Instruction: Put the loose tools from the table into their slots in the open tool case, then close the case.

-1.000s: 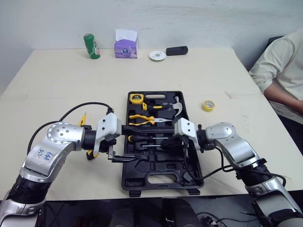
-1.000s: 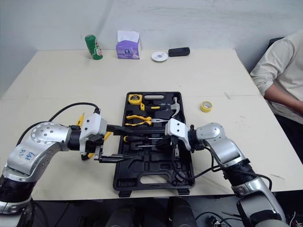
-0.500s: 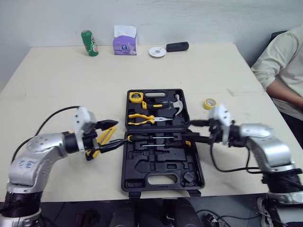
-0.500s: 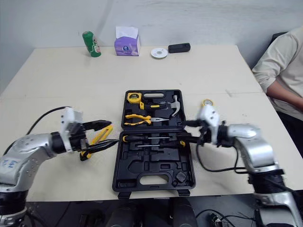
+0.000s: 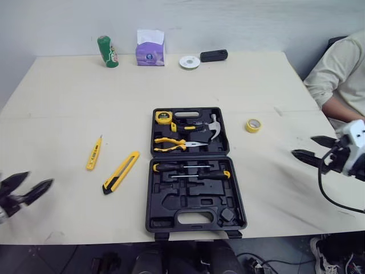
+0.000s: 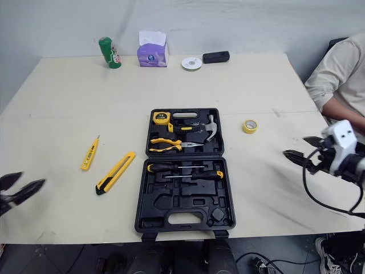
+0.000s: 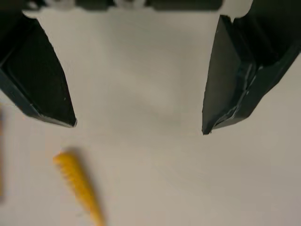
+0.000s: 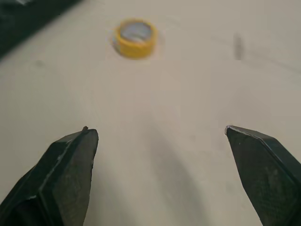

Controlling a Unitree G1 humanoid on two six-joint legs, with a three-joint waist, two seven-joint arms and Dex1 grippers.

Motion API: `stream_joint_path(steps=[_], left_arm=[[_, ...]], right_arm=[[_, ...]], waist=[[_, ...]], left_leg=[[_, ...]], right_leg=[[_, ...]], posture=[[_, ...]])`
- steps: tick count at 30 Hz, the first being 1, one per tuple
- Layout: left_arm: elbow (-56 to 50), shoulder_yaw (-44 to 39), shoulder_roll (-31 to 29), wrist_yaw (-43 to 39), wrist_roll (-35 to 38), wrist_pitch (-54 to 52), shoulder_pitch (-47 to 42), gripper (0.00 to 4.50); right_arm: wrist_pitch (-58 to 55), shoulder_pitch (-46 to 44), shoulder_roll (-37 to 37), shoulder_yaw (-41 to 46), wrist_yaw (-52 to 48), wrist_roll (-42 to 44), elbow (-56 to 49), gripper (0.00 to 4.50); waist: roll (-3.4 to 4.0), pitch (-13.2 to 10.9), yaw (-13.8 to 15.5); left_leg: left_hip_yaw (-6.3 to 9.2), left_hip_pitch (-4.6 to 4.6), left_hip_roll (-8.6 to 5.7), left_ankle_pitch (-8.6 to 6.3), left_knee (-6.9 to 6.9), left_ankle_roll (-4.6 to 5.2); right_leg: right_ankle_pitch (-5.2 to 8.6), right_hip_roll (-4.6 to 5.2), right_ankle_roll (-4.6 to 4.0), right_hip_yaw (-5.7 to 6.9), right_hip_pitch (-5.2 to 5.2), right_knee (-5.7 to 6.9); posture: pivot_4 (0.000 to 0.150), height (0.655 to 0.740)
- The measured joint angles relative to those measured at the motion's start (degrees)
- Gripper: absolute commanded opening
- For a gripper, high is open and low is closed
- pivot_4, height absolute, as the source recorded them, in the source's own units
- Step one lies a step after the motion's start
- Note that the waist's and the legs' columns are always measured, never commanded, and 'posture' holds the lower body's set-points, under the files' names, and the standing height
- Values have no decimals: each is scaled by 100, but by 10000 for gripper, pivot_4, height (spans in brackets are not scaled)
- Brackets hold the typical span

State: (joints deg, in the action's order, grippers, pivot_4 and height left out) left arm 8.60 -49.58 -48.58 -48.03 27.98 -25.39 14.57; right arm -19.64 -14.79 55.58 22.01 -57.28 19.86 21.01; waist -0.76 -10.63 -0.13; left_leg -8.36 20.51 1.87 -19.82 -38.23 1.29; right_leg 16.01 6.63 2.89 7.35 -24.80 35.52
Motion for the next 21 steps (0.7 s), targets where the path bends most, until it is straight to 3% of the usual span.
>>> stream_joint_path(steps=[5,10,17,21], left_arm=[[366,-50,-155,-9,-133,220,-12,45000],[223,362,-148,160,-181,140,-184,45000],[-782,1096,152,606,-244,-347,-311,45000],[-1361,1459,334,1146,-149,-961,-901,45000]], right_arm=[[557,45,216,142,151,-202,753,44638],[619,45,191,144,212,-220,753,44638],[117,194,-30,27,133,114,-759,44638],[-373,65,-367,-250,154,508,-1994,44638]], waist=[[5,-3,-7],[15,-9,-54],[17,-10,-146],[14,-9,-127]], left_leg=[[0,0,-1,-3,8,3],[-7,0,1,7,15,-17],[-10,1,0,9,14,-19],[-6,-7,0,14,14,-21]], right_leg=[[0,5,0,0,-4,0],[1,3,-1,-5,-11,6],[-1,1,1,-7,-11,12],[-1,0,2,-5,1,14]], posture=[[1500,7316],[1500,7316],[1500,7316],[1500,7316]])
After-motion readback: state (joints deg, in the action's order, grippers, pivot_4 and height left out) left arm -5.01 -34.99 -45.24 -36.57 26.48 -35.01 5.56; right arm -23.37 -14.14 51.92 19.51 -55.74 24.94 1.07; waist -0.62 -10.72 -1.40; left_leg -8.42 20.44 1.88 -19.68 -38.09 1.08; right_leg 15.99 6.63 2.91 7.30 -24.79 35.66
